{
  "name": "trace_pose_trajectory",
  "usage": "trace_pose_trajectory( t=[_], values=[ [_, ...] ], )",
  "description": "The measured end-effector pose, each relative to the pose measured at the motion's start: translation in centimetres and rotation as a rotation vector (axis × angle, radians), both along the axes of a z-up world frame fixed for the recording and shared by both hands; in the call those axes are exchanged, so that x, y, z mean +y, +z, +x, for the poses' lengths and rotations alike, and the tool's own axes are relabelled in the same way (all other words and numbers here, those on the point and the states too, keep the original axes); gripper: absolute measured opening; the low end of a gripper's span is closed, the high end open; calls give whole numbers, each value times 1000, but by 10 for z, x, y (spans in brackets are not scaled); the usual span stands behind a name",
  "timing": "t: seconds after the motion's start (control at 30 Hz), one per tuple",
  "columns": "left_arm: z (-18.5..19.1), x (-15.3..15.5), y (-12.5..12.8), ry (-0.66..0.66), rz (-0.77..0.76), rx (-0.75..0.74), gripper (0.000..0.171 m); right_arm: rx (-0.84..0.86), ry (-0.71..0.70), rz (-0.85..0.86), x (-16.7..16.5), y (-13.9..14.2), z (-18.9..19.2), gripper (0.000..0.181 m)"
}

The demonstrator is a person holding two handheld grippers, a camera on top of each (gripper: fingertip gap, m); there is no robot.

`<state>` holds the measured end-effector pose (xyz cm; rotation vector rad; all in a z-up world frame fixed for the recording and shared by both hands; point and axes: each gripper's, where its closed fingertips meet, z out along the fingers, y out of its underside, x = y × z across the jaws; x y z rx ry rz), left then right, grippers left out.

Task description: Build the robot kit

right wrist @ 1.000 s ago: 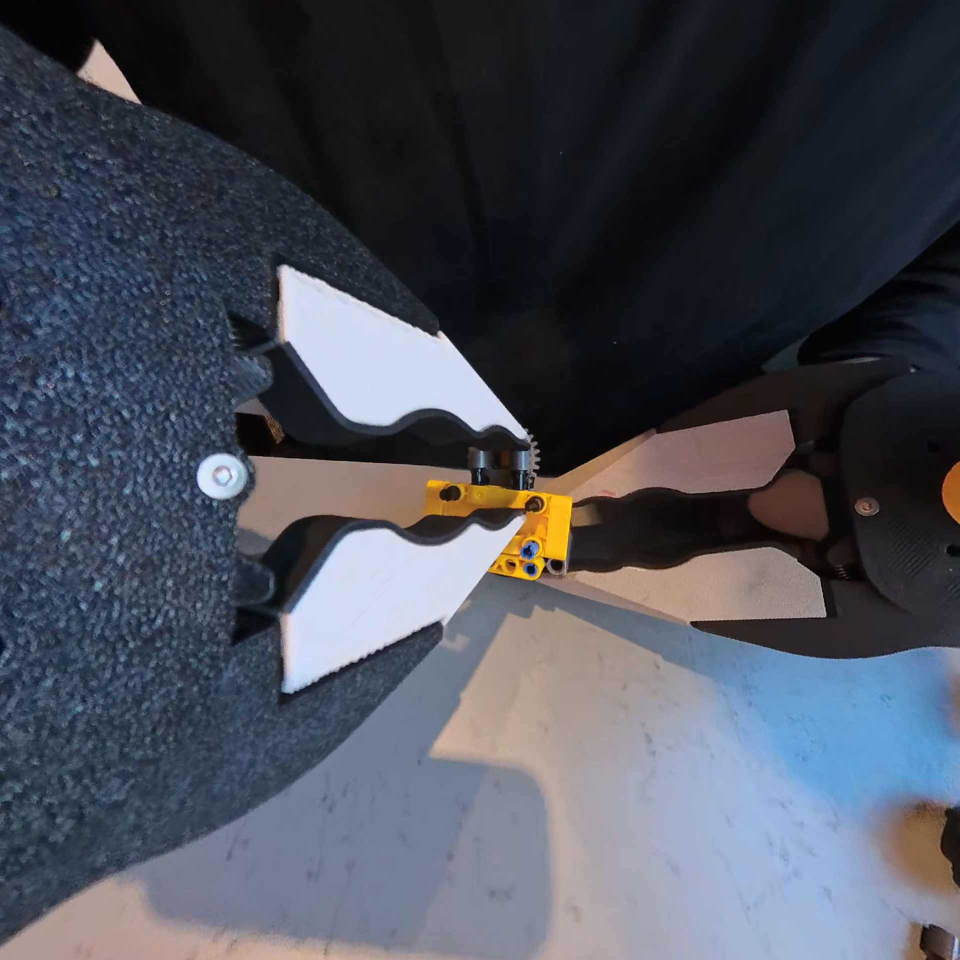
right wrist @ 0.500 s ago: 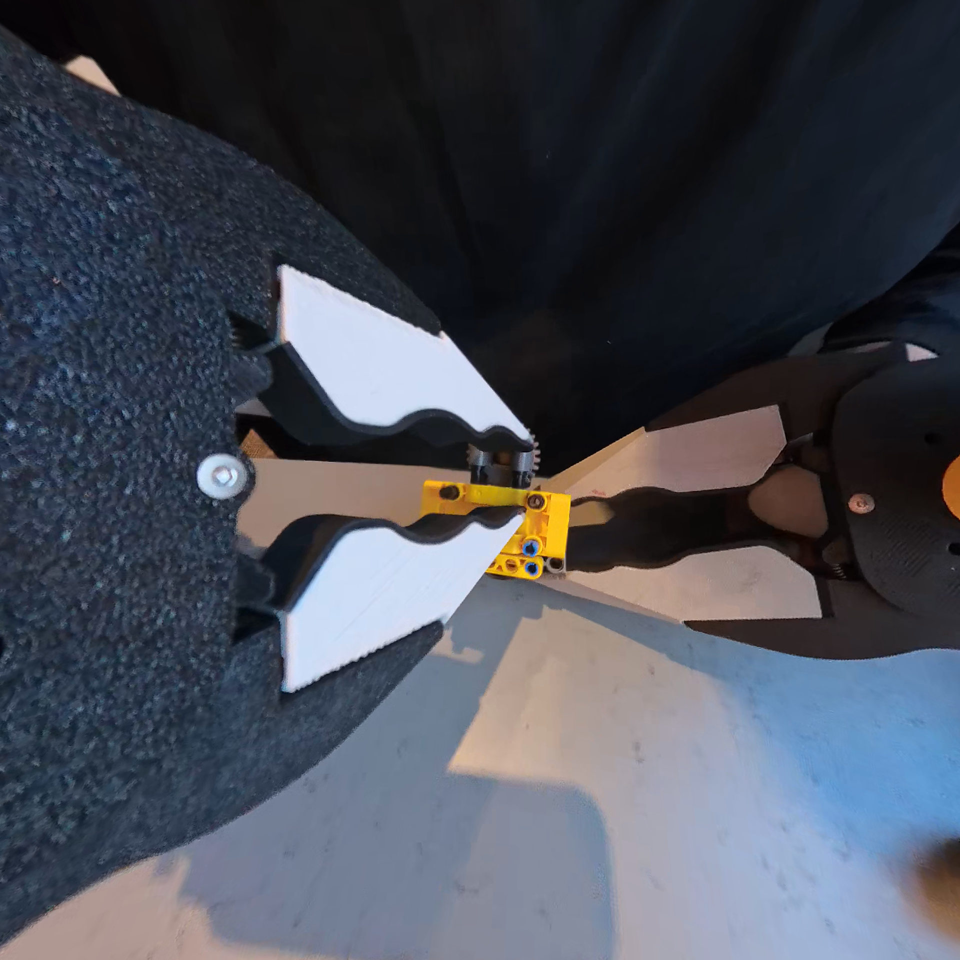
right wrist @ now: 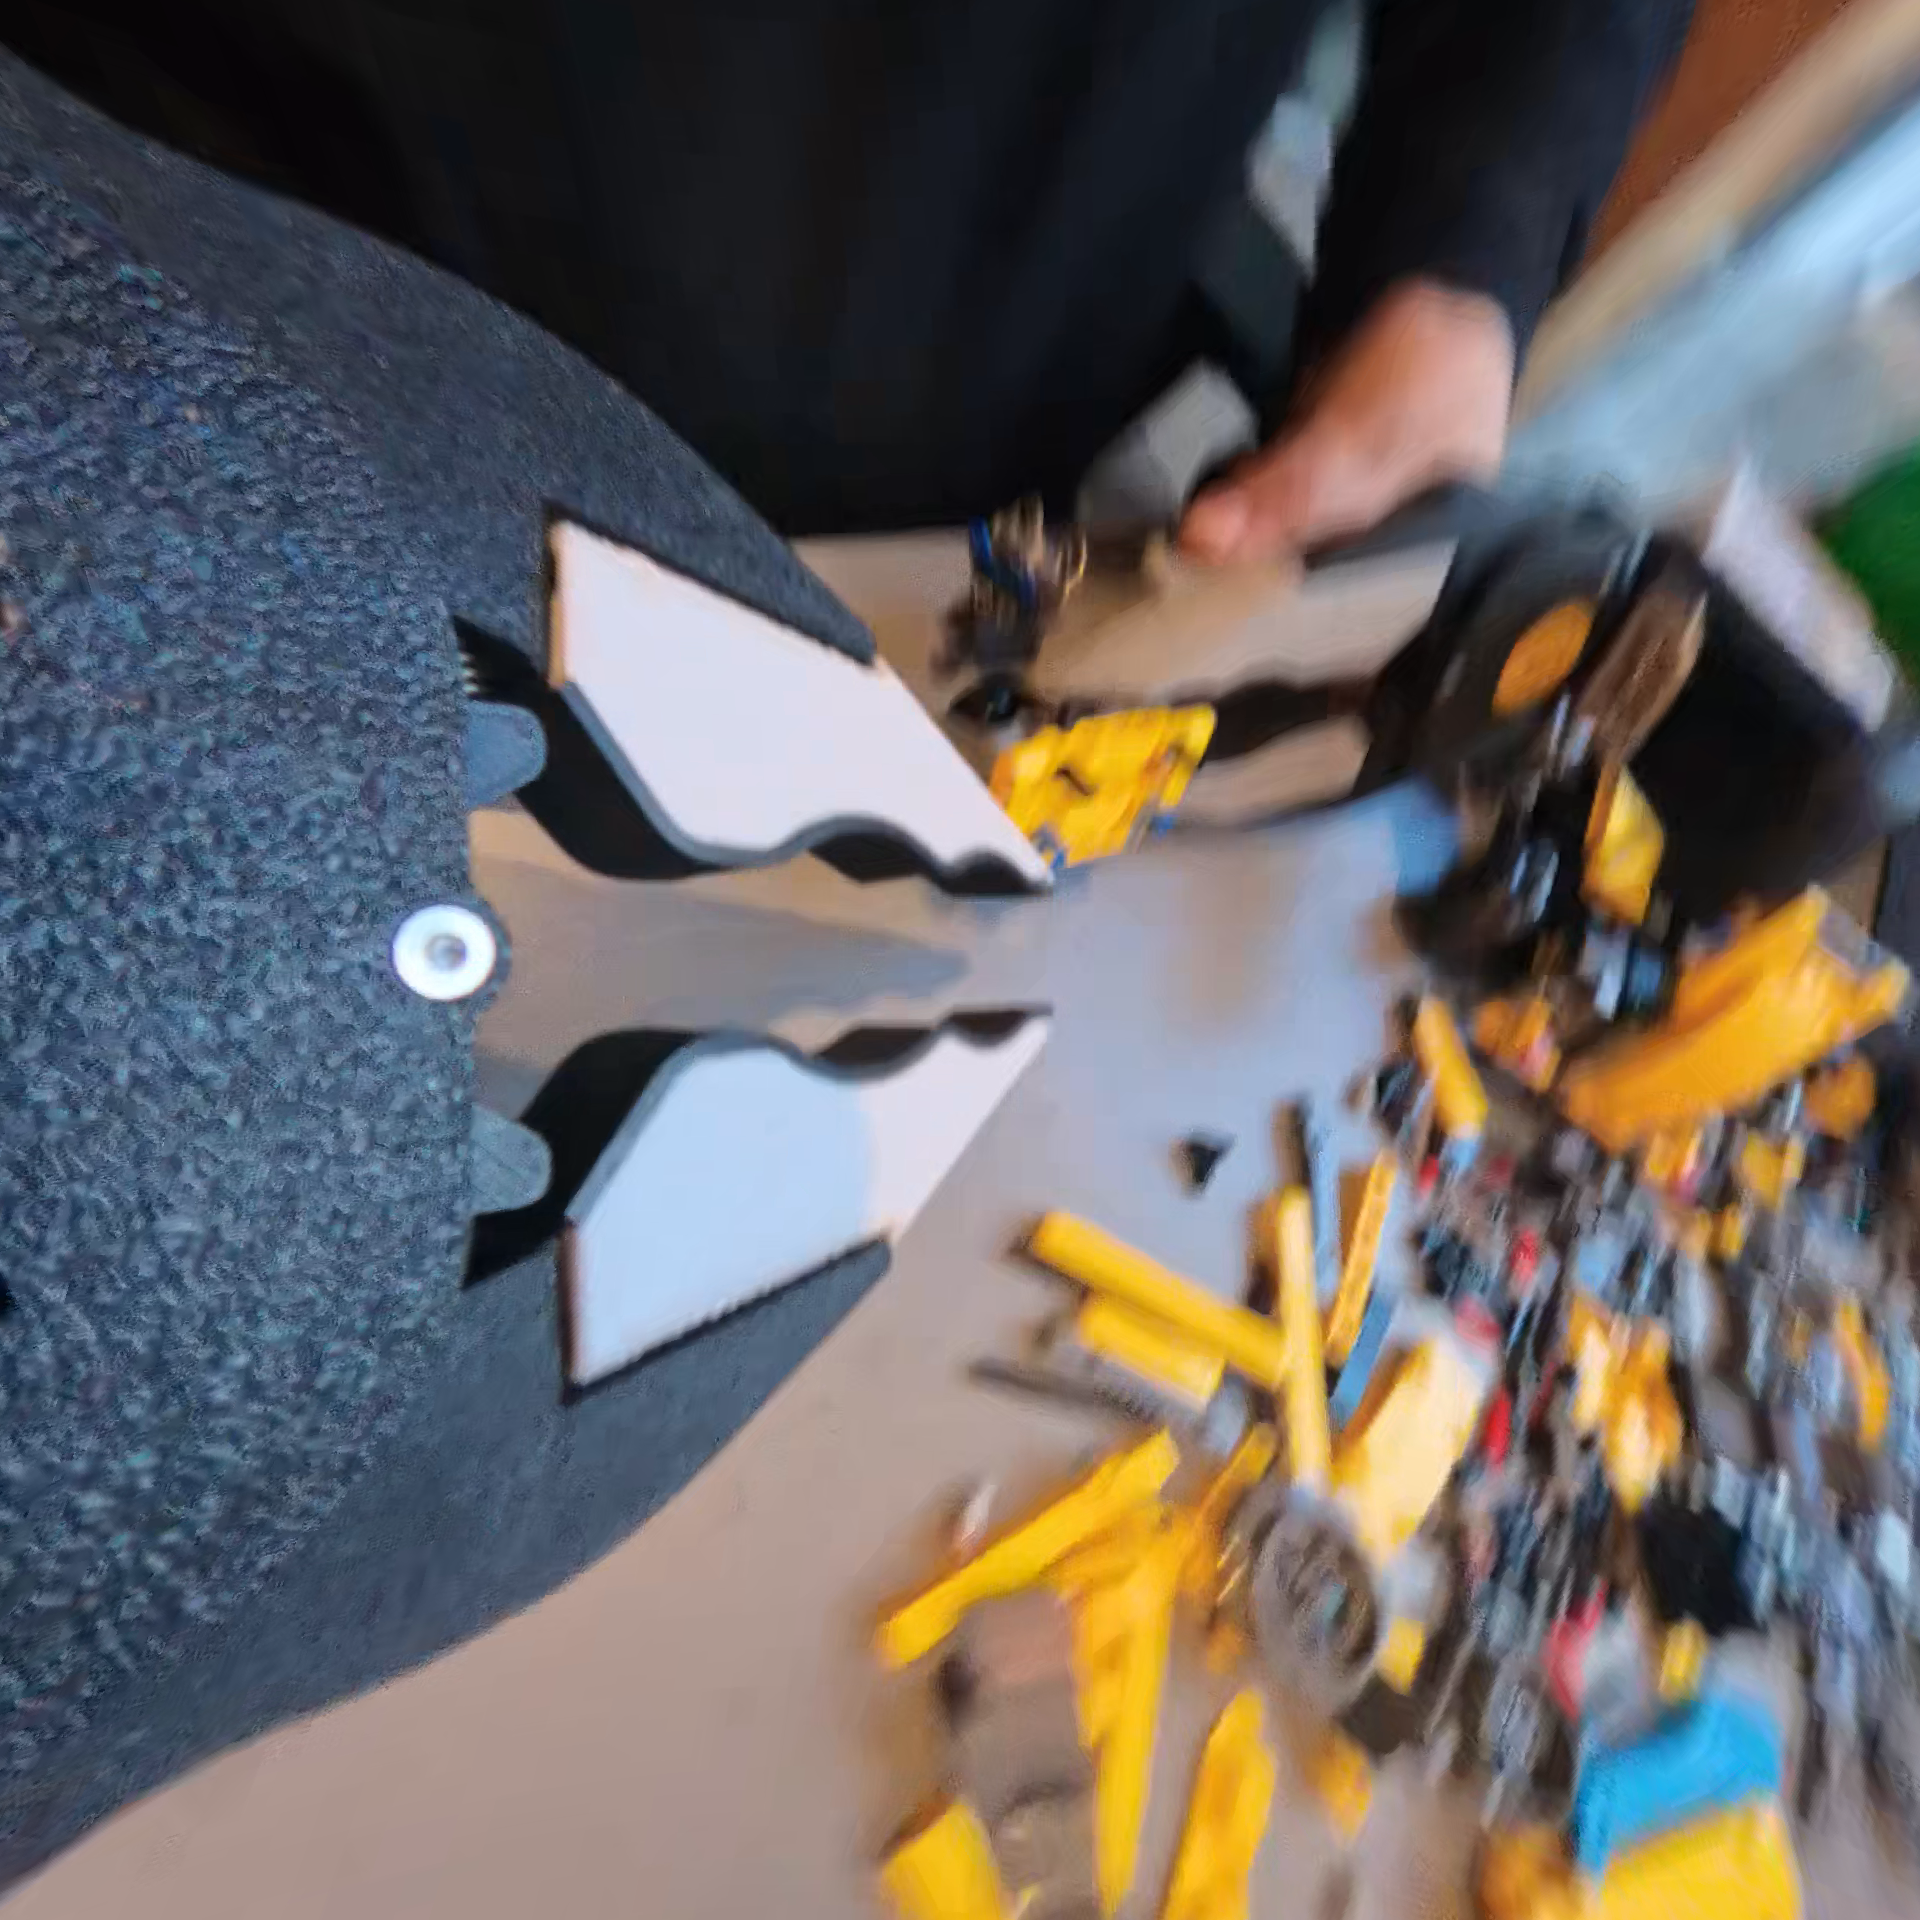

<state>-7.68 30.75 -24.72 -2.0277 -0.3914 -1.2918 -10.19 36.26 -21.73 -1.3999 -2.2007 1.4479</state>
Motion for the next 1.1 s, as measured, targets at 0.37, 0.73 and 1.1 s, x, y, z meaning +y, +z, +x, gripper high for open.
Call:
trace_pose_trajectory(
  t=[0.37, 0.73, 1.1],
  values=[
    [-37, 11, -7, 137, 19, 246, 29, 179, 52, -138, -92, 19, 74, 65],
    [-65, -38, 3, 294, 59, 457, 46, 22, 220, 264, -145, -59, 59, 0],
    [67, -164, 5, -210, 320, 388, 13, 167, 8, 155, -80, -22, 42, 0]
  ],
)
